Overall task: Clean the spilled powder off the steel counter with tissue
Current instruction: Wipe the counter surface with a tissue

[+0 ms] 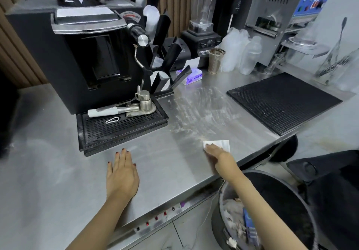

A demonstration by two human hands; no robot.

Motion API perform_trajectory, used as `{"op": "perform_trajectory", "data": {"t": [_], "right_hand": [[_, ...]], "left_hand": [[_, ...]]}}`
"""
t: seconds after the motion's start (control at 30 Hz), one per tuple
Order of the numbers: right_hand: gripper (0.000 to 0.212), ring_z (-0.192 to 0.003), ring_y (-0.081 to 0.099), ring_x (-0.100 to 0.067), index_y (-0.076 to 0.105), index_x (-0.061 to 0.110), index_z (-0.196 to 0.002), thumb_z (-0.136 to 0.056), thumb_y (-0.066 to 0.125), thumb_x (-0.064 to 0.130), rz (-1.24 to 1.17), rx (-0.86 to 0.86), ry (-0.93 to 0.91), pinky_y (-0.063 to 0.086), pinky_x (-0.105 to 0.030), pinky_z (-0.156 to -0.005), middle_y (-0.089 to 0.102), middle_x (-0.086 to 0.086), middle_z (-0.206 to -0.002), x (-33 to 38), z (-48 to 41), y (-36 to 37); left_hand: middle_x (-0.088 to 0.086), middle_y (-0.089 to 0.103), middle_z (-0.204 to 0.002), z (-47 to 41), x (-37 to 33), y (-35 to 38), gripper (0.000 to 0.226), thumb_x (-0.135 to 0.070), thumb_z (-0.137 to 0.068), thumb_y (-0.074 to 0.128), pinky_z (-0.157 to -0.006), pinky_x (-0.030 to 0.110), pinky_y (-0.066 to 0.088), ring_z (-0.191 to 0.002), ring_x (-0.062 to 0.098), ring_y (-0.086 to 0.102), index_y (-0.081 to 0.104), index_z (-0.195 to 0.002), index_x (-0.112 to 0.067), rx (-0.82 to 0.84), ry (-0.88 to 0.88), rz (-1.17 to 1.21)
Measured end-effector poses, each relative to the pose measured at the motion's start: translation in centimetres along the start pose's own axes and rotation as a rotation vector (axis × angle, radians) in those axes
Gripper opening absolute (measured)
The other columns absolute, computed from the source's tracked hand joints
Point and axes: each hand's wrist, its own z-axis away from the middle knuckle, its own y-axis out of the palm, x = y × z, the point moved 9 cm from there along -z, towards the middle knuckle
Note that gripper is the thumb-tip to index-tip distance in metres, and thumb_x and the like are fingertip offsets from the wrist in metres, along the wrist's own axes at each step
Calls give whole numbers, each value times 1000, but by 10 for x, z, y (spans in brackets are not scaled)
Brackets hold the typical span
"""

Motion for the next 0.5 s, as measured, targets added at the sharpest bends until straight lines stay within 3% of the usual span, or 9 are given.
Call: {"op": "perform_trajectory", "data": {"t": [0.07,0.2,0.33,0.43,0.5], "right_hand": [[46,-120,48,-25,63,14,-117,-79,45,-5,-79,-42,73,38,-22,-98,57,-10,-125,-3,3,-10],[59,-139,25,-21,36,10,-139,-85,37,-13,10,11,-155,17,-29,-115,31,-7,-150,40,11,26],[63,-142,19,-19,32,7,-141,-82,35,-17,82,97,-310,-5,-17,-111,28,-10,-151,52,14,69],[57,-138,30,-26,47,4,-131,-79,37,-15,79,74,-299,8,-31,-117,44,-13,-142,23,-10,45],[53,-138,30,-25,51,5,-129,-82,26,4,70,22,-214,7,-21,-112,45,-14,-141,-1,-25,14]], "left_hand": [[2,9,-156,-1,-2,-3,50,-23,-98,19,-117,38,6,-144,19,4,15,-146,-10,-25,2,17],[8,23,-153,0,-32,2,45,-17,-97,26,-117,37,12,-142,27,15,30,-141,-5,-33,22,66],[4,11,-156,-15,-81,13,48,-23,-99,22,-118,39,5,-144,21,6,18,-145,-10,-2,56,73],[0,1,-157,-27,-87,19,51,-28,-99,16,-118,41,1,-144,18,-2,8,-147,-12,7,-10,37],[-1,0,-157,-29,-89,20,52,-29,-99,16,-118,40,1,-144,18,-3,7,-147,-13,4,-28,23]]}}
